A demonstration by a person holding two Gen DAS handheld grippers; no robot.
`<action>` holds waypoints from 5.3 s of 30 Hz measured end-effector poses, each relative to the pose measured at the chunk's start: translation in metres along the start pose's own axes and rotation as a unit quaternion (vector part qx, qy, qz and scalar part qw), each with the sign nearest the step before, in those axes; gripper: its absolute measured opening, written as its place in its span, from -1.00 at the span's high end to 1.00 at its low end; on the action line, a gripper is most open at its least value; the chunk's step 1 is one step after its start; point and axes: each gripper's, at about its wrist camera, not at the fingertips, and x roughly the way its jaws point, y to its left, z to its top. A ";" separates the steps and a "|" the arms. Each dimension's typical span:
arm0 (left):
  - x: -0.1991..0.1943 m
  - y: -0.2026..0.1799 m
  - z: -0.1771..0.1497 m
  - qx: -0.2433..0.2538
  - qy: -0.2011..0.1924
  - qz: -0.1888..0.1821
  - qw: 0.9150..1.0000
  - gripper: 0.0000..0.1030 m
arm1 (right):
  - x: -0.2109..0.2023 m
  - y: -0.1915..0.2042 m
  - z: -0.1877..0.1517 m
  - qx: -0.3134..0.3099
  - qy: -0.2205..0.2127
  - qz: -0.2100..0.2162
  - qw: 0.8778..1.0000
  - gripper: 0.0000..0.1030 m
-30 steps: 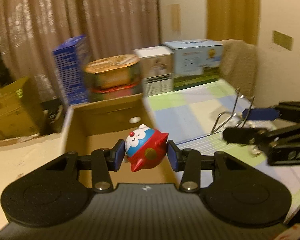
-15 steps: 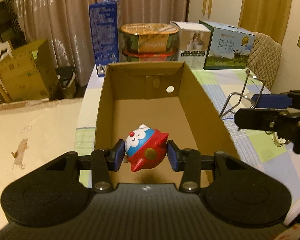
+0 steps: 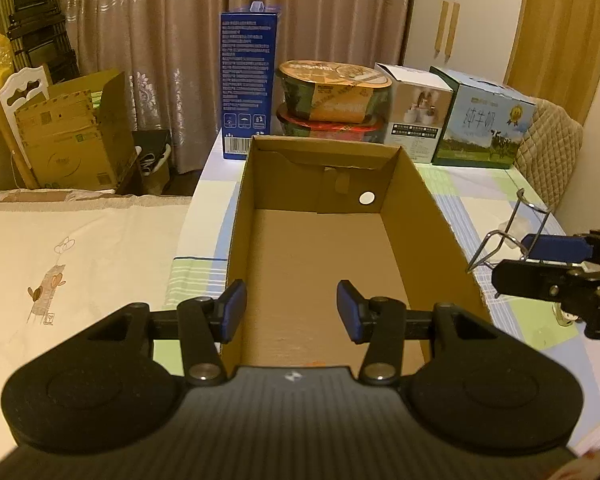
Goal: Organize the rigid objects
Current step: 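Open the left tool dropping the toy while the right tool releases the wire stand into the box, then move both open tools back toward the remaining objects on the table, then grasp the white plug with the left tool while the right tool grasps the small toy car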
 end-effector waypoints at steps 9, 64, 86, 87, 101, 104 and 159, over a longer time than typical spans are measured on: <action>-0.002 0.001 -0.002 -0.008 -0.007 -0.001 1.000 0.11 | 0.009 0.005 0.000 0.009 0.006 0.009 1.000 -0.24; -0.055 -0.282 -0.045 0.094 -0.066 -0.126 0.985 -0.99 | -0.266 -0.160 -0.143 0.121 -0.055 -0.276 0.952 -0.46; 0.054 -0.319 -0.074 0.122 -0.011 -0.126 0.985 -0.98 | -0.184 -0.244 -0.157 0.079 0.000 -0.253 0.964 -0.46; 0.059 -0.319 -0.075 0.121 -0.009 -0.126 0.985 -0.98 | -0.178 -0.250 -0.158 0.075 0.004 -0.251 0.965 -0.46; 0.104 -0.326 -0.079 0.123 0.006 -0.134 0.983 -0.98 | -0.118 -0.300 -0.165 0.053 0.042 -0.226 0.972 -0.46; 0.110 -0.327 -0.080 0.122 0.009 -0.134 0.983 -0.98 | -0.110 -0.306 -0.165 0.051 0.051 -0.222 0.972 -0.46; 0.174 -0.421 -0.109 0.191 0.011 -0.171 0.966 0.05 | -0.129 -0.337 -0.155 0.156 0.017 -0.249 0.956 -0.24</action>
